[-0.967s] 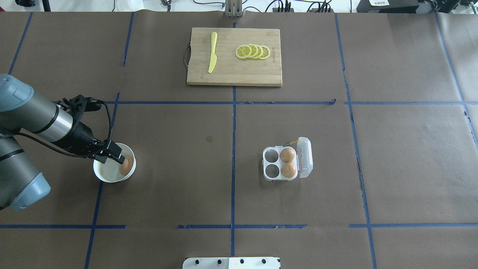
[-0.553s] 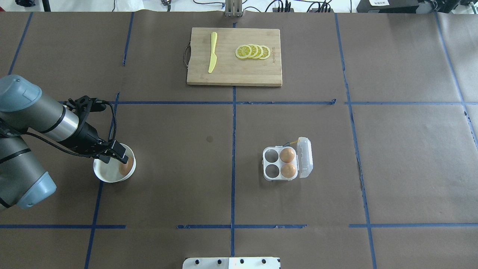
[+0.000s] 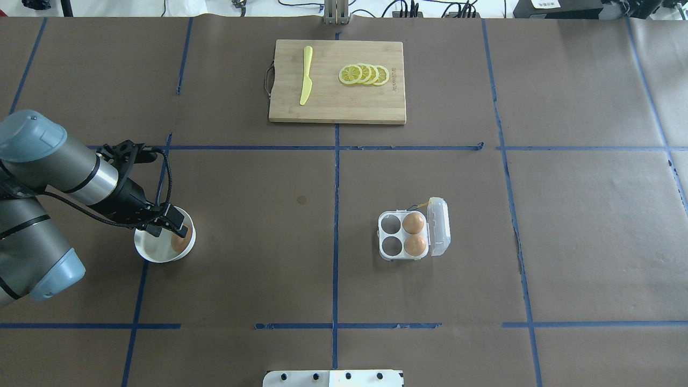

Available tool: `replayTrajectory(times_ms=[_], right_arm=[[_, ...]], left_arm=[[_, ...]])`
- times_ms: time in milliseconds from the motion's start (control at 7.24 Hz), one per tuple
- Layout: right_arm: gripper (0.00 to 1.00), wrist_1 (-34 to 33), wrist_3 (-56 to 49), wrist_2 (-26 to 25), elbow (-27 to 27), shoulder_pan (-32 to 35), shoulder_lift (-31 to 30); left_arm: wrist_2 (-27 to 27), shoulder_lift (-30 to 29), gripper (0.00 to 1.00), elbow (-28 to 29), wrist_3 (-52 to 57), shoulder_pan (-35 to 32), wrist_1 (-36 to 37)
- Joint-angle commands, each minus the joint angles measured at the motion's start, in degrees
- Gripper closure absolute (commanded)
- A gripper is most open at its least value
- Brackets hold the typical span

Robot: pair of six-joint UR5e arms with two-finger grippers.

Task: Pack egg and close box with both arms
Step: 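Close the left gripper on the brown egg inside the white bowl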

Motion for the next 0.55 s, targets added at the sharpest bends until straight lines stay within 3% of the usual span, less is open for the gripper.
replayTrajectory(times_ms=[0, 414], right_arm=[[0.00, 0.0, 0.0, 0.0, -0.1, -0.1, 0.0], [0.00, 0.0, 0.0, 0.0, -0.1, -0.1, 0.0]], left_arm=[[0.0, -0.2, 0.32, 0.4, 0.1, 0.3, 0.0], [0.0, -0.6, 0.34, 1.3, 0.1, 0.8, 0.0]])
